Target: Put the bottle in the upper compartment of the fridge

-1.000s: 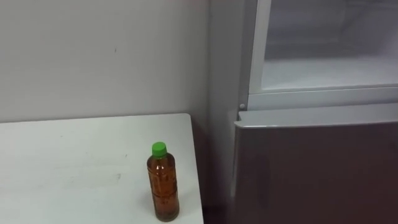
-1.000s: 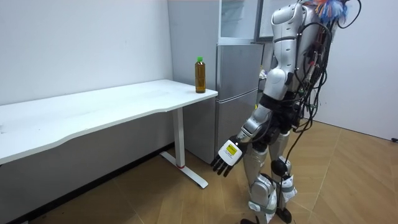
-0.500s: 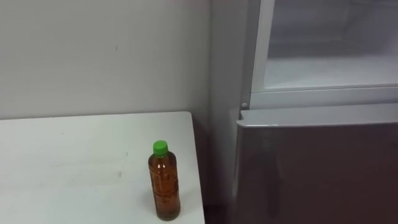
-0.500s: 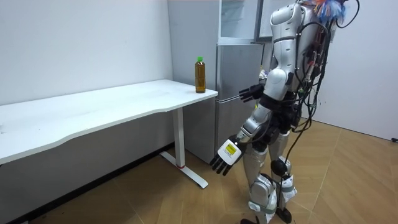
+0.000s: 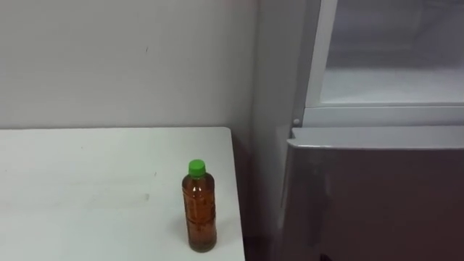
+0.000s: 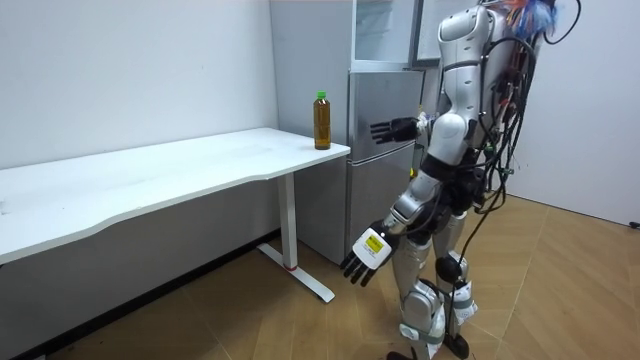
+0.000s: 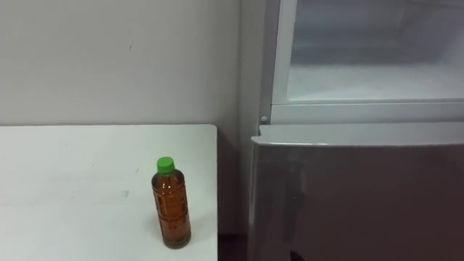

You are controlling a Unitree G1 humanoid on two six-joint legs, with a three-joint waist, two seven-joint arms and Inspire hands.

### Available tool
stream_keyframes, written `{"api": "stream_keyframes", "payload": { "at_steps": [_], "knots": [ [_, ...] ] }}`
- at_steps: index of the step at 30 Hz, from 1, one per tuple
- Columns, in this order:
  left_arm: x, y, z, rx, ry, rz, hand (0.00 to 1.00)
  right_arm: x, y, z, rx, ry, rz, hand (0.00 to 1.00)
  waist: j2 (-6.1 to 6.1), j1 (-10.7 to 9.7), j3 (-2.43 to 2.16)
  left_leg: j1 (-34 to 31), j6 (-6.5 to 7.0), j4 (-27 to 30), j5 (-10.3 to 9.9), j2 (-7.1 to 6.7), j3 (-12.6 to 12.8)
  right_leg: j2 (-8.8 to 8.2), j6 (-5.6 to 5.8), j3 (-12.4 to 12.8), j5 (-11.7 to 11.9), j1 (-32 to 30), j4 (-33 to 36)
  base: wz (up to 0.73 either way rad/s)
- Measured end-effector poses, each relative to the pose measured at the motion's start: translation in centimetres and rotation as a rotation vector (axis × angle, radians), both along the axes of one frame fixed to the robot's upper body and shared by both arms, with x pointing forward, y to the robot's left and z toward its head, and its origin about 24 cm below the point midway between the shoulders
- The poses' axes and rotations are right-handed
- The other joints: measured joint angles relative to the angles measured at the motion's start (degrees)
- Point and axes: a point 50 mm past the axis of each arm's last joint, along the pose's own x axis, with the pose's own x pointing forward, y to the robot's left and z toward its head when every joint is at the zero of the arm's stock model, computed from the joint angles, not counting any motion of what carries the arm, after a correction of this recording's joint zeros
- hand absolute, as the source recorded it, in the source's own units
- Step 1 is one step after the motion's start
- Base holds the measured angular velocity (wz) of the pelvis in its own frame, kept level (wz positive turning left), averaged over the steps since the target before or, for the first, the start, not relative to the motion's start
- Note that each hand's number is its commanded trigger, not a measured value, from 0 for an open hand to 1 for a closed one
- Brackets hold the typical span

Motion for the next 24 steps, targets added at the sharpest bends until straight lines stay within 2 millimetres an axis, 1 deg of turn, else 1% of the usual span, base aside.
{"api": "stream_keyframes", "payload": {
  "at_steps": [1, 5, 8, 9, 13, 15, 18, 21, 23, 24],
  "knots": [
    [0.0, 0.0, 0.0, -0.001, -0.001, -0.001, 0.00, 0.2, 0.1, 0.3, 0.001, -0.016, -0.001, 0.00, -0.19, 0.31, 0.05, 0.06, 0.00, 0.00, -0.01, -0.02, -0.11, 0.00, 0.00, -0.07, 0.00, 0.22, -0.19, 0.04],
    [-0.1, 0.2, 0.1, 0.005, 0.003, -0.001, 0.00, 0.4, 0.0, 0.5, 0.006, -0.022, -0.014, 0.00, -0.58, 0.42, 0.15, -0.01, 0.03, 0.09, -0.02, -0.21, -0.83, -0.11, 0.04, -0.50, -0.02, 0.48, -0.39, 0.07],
    [-0.1, 0.3, 0.1, 0.003, 0.011, -0.002, 0.00, 0.4, 0.0, 0.6, 0.025, -0.026, -0.029, 0.00, -0.59, 0.48, 0.14, -0.39, 0.06, 0.29, 0.00, -0.23, -0.86, -0.14, 0.04, -0.66, -0.02, 0.16, -0.29, 0.00],
    [0.0, 0.3, 0.1, 0.002, 0.010, -0.003, 0.00, 0.4, 0.0, 0.7, 0.025, -0.030, -0.030, 0.00, -0.61, 0.53, 0.06, -0.92, 0.06, 0.33, 0.00, -0.19, -0.88, -0.14, 0.03, -0.71, -0.01, -0.29, -0.14, 0.00],
    [-0.4, 0.7, 0.1, 0.008, 0.024, -0.002, 0.00, 0.5, -0.3, 0.9, 0.016, -0.037, -0.043, 0.00, -0.68, 0.63, 0.11, -1.66, 0.09, 0.40, 0.03, -0.10, -1.08, -0.13, -0.07, -1.16, 0.08, -0.82, -0.13, 0.02],
    [-0.5, 0.7, 0.1, 0.011, 0.028, 0.000, 0.00, 0.5, -0.3, 1.0, 0.018, -0.041, -0.054, 0.00, -0.91, 0.95, 0.02, -1.93, 0.08, 0.44, 0.07, -0.02, -0.97, -0.13, -0.14, -1.16, 0.14, -1.20, 0.08, -0.02],
    [-0.8, 0.8, 0.0, 0.020, 0.042, 0.006, 0.00, 0.5, -0.2, 1.0, 0.019, -0.038, -0.062, 0.00, -0.81, 1.35, 0.21, -1.97, 0.07, 0.63, 0.06, 0.12, -0.97, -0.12, -0.16, -1.43, 0.15, -1.38, 0.70, 0.00],
    [-1.2, 0.9, 0.0, 0.038, 0.062, 0.011, 0.00, 0.5, -0.5, 1.1, 0.017, -0.035, -0.081, 0.00, -0.87, 2.33, 0.40, -2.72, 0.05, 1.55, -0.01, 0.33, -1.15, 0.00, -0.35, -1.70, 0.27, -1.63, 0.77, 0.03],
    [-1.7, 0.9, -0.1, 0.052, 0.084, 0.004, 0.00, 0.6, -0.6, 1.2, 0.015, -0.041, -0.087, 0.00, -1.07, 2.85, 0.29, -3.80, 0.04, 2.31, -0.01, 0.49, -1.42, 0.05, -0.57, -1.98, 0.42, -2.42, 1.07, 0.06],
    [-1.8, 0.9, -0.2, 0.058, 0.093, -0.004, 0.00, 0.7, -0.6, 1.3, 0.014, -0.046, -0.094, 0.00, -1.14, 3.36, 0.57, -4.12, 0.02, 2.65, 0.03, 0.54, -1.58, 0.05, -0.70, -2.16, 0.50, -2.58, 1.23, 0.07]
  ]
}}
